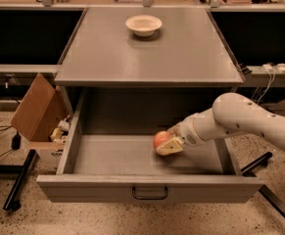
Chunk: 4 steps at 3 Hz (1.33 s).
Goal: Place apple into top drawer
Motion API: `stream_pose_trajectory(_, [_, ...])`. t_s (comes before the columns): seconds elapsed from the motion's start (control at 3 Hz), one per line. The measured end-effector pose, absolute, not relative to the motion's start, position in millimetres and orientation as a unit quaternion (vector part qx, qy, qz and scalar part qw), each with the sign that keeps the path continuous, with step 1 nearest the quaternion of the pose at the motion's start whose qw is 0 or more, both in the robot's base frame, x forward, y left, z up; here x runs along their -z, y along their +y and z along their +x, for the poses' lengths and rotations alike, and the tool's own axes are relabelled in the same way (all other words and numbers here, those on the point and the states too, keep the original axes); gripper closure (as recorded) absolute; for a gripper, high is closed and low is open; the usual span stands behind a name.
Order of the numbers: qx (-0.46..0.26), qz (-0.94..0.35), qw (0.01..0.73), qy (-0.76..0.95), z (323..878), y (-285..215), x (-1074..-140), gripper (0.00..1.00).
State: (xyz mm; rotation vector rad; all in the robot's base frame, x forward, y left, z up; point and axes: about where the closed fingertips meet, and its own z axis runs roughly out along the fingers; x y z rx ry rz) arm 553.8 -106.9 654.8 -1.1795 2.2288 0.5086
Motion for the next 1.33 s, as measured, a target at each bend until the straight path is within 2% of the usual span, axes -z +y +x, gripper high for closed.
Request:
stream_pose_trajectory(0.33, [-0.203,-0.418,0.302,0.832,561.4,-109.7,-649.0,0.01])
stream_pose_trajectory(0.67, [-0.208,-0.407,0.318,0.831,565.0,-113.7,-651.8,0.00])
stream_pose_trajectory(1.33, [-0.219,-0.409,0.401,0.790,556.4,-131.9,-748.8,0.00])
